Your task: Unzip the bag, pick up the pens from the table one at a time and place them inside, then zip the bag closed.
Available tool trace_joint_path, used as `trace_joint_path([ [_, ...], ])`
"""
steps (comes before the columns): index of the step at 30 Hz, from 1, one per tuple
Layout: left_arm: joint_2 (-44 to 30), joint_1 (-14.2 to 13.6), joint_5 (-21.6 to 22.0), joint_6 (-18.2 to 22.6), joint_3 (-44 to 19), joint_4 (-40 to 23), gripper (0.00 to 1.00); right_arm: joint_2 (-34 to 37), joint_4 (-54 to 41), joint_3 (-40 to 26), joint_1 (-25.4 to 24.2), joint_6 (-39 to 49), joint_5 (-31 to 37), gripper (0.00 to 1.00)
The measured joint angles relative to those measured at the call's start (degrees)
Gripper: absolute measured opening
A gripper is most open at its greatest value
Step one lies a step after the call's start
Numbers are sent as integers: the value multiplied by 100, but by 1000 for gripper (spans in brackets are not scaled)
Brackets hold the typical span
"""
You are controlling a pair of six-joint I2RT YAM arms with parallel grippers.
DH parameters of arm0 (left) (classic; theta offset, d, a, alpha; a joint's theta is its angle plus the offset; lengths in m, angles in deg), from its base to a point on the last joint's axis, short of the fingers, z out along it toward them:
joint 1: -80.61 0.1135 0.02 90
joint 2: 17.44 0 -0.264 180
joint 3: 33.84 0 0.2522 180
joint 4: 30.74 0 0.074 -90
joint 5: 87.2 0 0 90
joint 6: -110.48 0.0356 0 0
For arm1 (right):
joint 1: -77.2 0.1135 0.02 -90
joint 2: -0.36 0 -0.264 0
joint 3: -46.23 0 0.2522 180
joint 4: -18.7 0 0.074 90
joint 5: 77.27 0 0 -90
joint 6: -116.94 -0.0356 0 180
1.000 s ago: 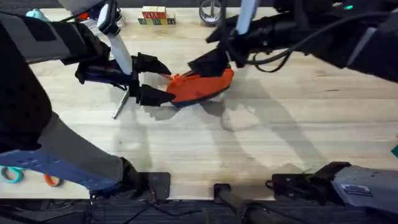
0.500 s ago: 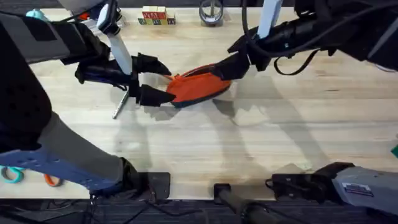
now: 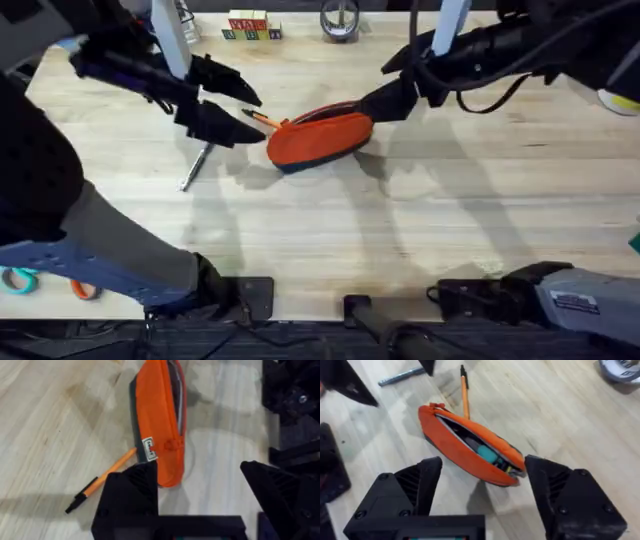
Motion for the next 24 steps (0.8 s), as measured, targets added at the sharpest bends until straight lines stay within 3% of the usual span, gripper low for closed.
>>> trace_joint_path([
  [5,0,-2,181,-10,-439,-609,995,-137,3,0,-153,311,-1,995],
  [13,0,0,232,-312,-571,-641,995,-151,1,-2,-212,474,-1,996],
  [19,0,0,229,-1101,-619,-662,999,-151,3,-2,-212,498,-1,996],
  [24,30,0,236,-1497,-641,-469,999,-151,1,-2,-212,500,-1,996],
])
